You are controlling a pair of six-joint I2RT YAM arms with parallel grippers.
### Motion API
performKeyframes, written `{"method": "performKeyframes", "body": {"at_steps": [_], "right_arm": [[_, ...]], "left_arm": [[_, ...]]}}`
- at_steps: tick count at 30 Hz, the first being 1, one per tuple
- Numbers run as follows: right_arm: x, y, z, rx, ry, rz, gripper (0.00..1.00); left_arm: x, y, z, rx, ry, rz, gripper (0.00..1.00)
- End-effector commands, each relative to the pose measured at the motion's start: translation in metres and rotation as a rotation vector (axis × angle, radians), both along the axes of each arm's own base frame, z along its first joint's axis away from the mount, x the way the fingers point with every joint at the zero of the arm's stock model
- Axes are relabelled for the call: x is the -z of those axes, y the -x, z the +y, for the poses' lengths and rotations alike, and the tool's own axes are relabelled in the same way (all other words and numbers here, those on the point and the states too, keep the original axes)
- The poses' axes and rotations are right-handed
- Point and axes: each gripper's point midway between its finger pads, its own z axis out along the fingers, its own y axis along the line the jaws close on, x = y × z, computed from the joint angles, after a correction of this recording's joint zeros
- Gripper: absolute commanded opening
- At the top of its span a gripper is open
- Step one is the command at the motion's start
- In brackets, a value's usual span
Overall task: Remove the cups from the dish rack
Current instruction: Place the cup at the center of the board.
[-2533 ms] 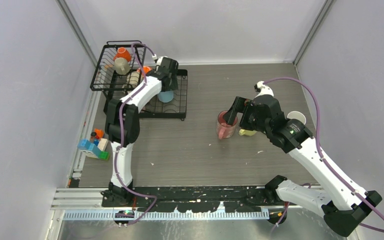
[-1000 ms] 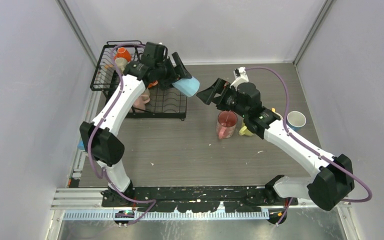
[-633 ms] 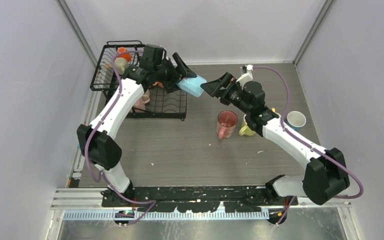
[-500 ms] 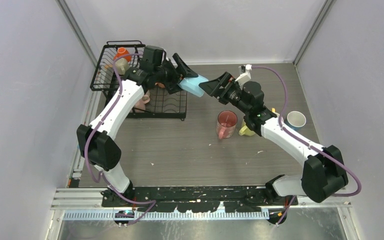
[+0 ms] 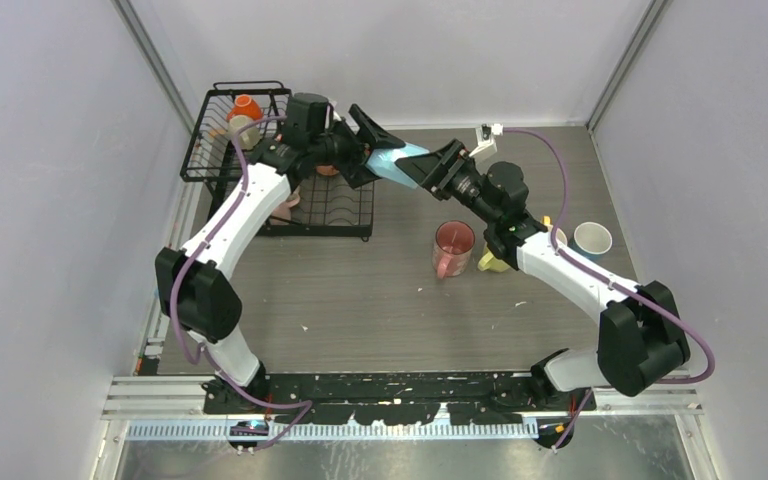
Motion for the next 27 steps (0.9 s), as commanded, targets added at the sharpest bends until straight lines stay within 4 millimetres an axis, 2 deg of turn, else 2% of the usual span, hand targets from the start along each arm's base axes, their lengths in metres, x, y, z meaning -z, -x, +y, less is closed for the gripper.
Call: {"method": "performKeyframes", "body": {"at_steps": [1,15,18,19,20,25,27], "right_arm": [[-0.048,0.005,0.003,-0.029,-0.091,-0.139,0.72],[-0.059,0.013,0.001,-0.041,-0.095,-0.186,0.24],[-0.059,0.014,0.000,-0.041,-0.092,-0.184,0.07],[-0.060,0.014,0.000,-0.040,-0.090,-0.184,0.02],[-0.060,0.015,0.000,-0.037,-0.087,-0.185,0.01],[-0.063,0.017,-0.005,-0.017,-0.072,-0.193,0.01],[-0.066,0.018,-0.008,-0.004,-0.062,-0.195,0.01]], "left_arm": [[-0.070,0.019,-0.010,0.066,0.173,-0.140,0.00],[-0.064,0.024,-0.020,0.090,0.249,-0.084,0.00],[-0.061,0.026,-0.023,0.102,0.252,-0.077,0.00],[-0.061,0.027,-0.024,0.107,0.255,-0.080,0.05],[-0.061,0.028,-0.025,0.110,0.254,-0.083,0.11],[-0.055,0.031,-0.028,0.124,0.237,-0.095,0.52],[-0.051,0.033,-0.028,0.127,0.227,-0.100,0.65]]}}
